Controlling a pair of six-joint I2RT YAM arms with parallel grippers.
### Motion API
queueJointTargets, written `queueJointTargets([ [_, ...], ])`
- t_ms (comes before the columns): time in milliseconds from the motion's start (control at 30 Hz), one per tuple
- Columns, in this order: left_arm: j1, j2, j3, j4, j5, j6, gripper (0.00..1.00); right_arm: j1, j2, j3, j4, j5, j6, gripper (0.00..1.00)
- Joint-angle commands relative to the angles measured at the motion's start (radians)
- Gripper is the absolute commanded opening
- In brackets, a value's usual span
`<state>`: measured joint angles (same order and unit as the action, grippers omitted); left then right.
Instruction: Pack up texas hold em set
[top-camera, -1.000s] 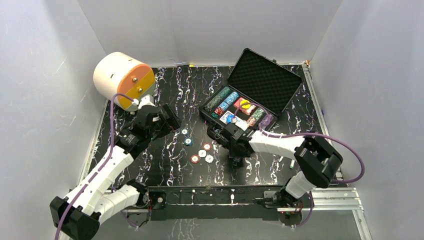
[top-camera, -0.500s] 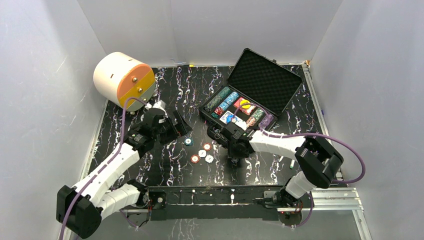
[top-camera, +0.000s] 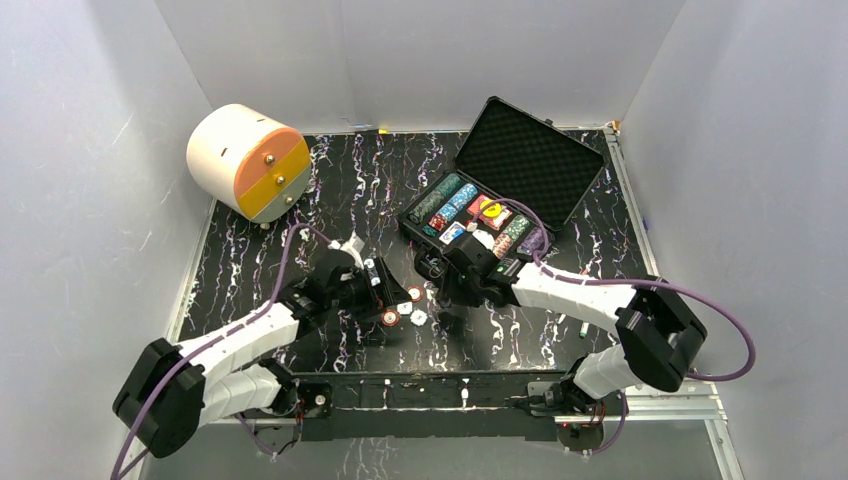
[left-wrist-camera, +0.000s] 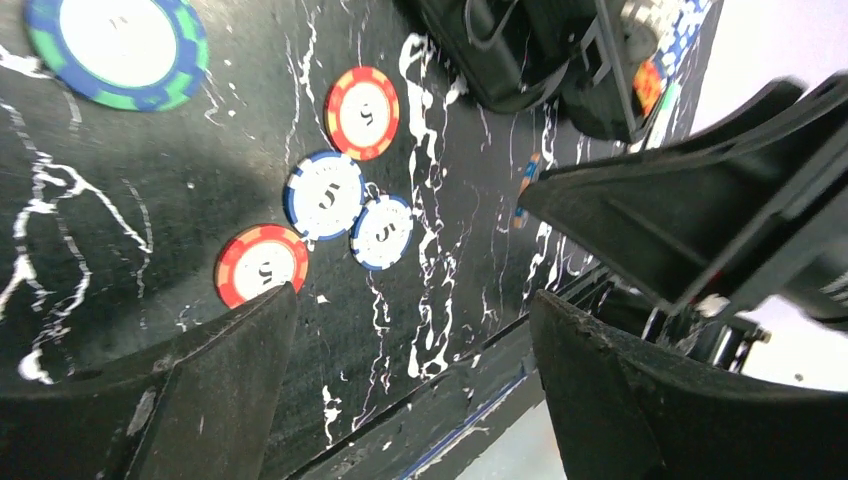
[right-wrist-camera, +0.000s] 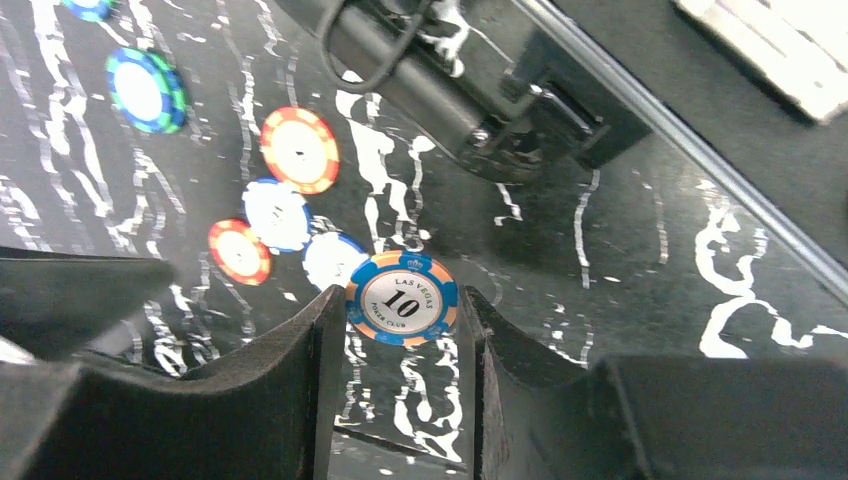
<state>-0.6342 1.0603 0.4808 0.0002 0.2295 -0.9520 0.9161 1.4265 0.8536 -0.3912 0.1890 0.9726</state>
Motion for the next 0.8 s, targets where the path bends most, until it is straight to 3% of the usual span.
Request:
queueJointTargets([
  [0,-0.068,0.03,-0.055,0.259,0.009,-0.011,0.82,0.0,-0.041,-0.003,0.128,-0.022,0.131,0.42],
  [267,-0.129,0.103,-0.116,0.497,-0.03,-0.049,0.69,0.0,-0.035,-0.01,0.202,-0.078,0.216,0.43],
  [433,-0.143,0.126,-0.117,0.54,-0.076,-0.015,0.66,0.001,-0.023,-0.019,0.24,-0.124,0.25,0.43],
  [767,-0.146,0.12,-0.144,0.616,-0.161,-0.008,0.42,0.001,-0.006,-0.017,0.267,-0.158,0.269,0.43],
])
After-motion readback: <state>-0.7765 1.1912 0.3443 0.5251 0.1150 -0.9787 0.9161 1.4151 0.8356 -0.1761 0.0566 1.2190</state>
